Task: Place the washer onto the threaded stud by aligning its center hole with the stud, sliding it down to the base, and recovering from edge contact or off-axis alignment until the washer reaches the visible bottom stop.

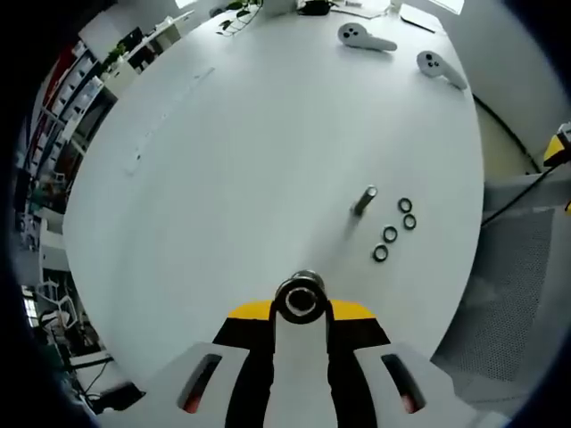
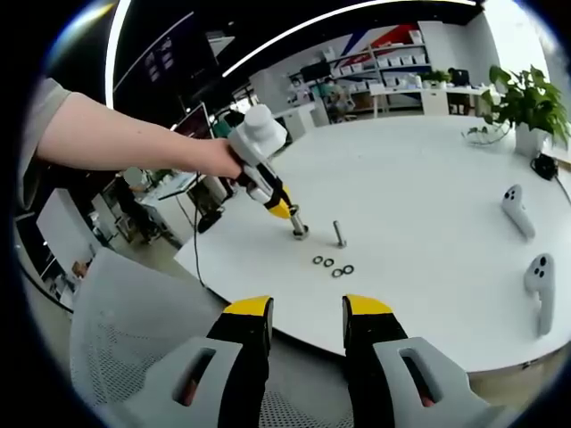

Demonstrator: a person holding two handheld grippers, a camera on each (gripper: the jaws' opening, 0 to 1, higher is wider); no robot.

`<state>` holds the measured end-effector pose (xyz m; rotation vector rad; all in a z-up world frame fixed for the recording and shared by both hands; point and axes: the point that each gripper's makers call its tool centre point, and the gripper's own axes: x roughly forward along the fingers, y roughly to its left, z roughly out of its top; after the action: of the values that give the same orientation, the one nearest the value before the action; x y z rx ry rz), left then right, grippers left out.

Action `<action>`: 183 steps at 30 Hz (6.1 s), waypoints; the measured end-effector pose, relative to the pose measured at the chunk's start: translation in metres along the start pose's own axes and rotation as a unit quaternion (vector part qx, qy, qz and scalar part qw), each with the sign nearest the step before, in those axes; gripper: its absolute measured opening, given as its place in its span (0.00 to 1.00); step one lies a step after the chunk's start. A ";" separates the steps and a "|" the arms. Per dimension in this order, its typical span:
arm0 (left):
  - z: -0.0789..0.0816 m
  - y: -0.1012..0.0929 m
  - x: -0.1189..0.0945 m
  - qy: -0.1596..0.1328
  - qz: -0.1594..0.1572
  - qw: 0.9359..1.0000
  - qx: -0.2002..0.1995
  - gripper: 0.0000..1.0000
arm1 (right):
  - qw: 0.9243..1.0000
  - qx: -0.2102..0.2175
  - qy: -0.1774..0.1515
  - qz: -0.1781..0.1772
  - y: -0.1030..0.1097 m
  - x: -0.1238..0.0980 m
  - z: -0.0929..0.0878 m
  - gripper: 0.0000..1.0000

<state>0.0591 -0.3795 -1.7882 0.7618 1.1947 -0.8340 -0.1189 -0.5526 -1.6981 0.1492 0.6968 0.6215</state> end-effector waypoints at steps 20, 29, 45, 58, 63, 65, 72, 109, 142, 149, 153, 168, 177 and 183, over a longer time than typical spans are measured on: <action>-0.007 -0.002 0.039 0.032 -0.012 0.999 0.015 0.19 | 1.000 0.002 0.001 -0.005 -0.002 0.000 0.000 0.32; -0.008 -0.002 0.048 0.034 -0.015 0.999 0.015 0.19 | 1.000 -0.002 0.003 -0.002 -0.001 0.000 0.000 0.32; -0.006 -0.005 0.037 -0.001 -0.019 0.999 -0.037 0.26 | 1.000 0.000 0.007 -0.009 -0.003 0.000 -0.001 0.32; -0.062 -0.022 0.020 -0.018 -0.021 0.998 -0.065 0.29 | 1.000 -0.001 0.008 -0.010 -0.004 0.000 -0.002 0.32; -0.075 -0.027 0.000 -0.081 -0.021 0.983 -0.162 0.29 | 1.000 -0.004 0.010 -0.005 -0.002 0.001 -0.002 0.32; -0.077 -0.027 -0.008 -0.103 -0.020 0.978 -0.180 0.29 | 1.000 -0.005 0.008 -0.006 -0.002 0.001 -0.002 0.32; -0.088 -0.030 -0.050 -0.180 -0.002 0.957 -0.229 0.29 | 1.000 -0.006 0.017 -0.003 -0.001 0.002 -0.004 0.32; -0.135 -0.103 -0.154 -0.389 0.028 0.866 -0.314 0.32 | 0.999 -0.001 0.048 -0.012 -0.005 0.001 -0.017 0.34; -0.127 -0.113 -0.153 -0.412 -0.017 0.865 -0.286 0.25 | 0.998 0.027 0.046 -0.043 -0.016 0.001 -0.016 0.33; -0.126 -0.115 -0.153 -0.414 -0.026 0.863 -0.288 0.24 | 0.997 0.034 0.047 -0.053 -0.020 -0.001 -0.018 0.33; -0.126 -0.116 -0.153 -0.411 -0.026 0.866 -0.283 0.23 | 0.997 0.030 0.050 -0.049 -0.019 0.000 -0.018 0.33; -0.133 -0.110 -0.146 -0.393 -0.011 0.869 -0.301 0.24 | 0.997 0.009 0.072 -0.029 -0.010 0.003 -0.024 0.33; -0.140 -0.105 -0.142 -0.384 -0.003 0.865 -0.323 0.23 | 0.997 0.004 0.076 -0.018 -0.008 0.004 -0.025 0.33; -0.139 -0.108 -0.139 -0.374 -0.009 0.872 -0.316 0.22 | 0.998 0.019 0.052 -0.025 -0.011 0.002 -0.019 0.33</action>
<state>-0.1226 -0.2935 -1.6882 -0.1307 0.6827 -0.5985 -0.1246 -0.5617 -1.7166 0.1353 0.8117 0.5721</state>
